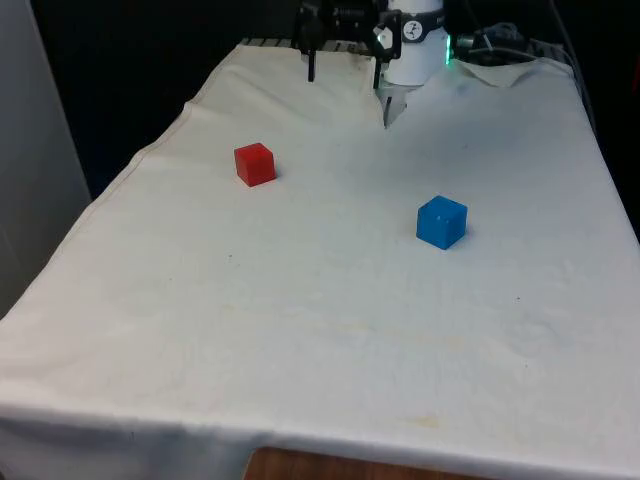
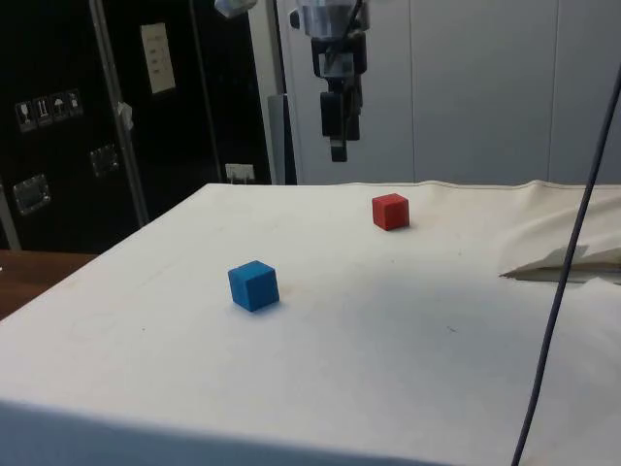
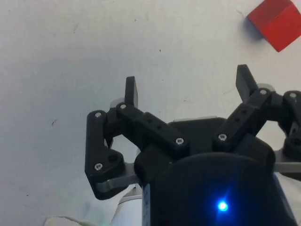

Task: Stack the two cubes.

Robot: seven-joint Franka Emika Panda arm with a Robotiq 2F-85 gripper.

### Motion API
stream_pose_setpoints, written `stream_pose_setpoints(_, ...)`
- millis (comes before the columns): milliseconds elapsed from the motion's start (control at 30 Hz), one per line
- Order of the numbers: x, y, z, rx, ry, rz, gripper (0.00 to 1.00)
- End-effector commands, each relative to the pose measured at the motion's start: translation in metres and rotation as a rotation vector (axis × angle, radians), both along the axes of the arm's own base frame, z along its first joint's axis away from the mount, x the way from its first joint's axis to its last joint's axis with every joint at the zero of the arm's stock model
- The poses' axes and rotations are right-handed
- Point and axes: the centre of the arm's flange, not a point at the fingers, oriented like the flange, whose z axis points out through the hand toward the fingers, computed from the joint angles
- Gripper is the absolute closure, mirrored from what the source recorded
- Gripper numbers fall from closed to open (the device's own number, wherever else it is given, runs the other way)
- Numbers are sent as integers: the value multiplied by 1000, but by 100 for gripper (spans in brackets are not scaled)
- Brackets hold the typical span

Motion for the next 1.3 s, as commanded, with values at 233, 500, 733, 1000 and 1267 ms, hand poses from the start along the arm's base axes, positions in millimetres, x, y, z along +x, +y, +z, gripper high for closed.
stream_pose_setpoints(233, -2, -12, -2, 4, 3, -19, 0)
stream_pose_setpoints(500, -4, -40, -9, 32, 2, -30, 0)
stream_pose_setpoints(733, -6, -61, -15, 48, 6, -38, 0)
stream_pose_setpoints(1000, -7, -87, -21, 67, 15, -47, 0)
stream_pose_setpoints(1267, -10, -113, -27, 80, 22, -56, 0)
